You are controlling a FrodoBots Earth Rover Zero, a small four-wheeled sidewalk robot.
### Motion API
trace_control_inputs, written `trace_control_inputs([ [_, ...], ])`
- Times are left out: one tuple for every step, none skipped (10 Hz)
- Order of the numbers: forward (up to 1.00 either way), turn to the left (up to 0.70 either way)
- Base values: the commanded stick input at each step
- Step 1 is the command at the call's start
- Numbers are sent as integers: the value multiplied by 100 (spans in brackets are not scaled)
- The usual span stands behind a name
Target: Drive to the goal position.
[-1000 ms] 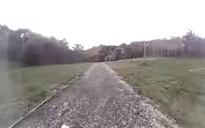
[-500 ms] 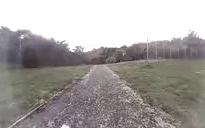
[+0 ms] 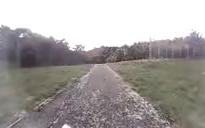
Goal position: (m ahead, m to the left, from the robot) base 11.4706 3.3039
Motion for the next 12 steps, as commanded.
trace_control_inputs([
  [100,0],
  [100,0],
  [100,0],
  [100,0],
  [100,0],
  [100,0],
  [100,0],
  [100,0],
  [100,0],
  [100,0],
  [100,0],
  [100,0],
])
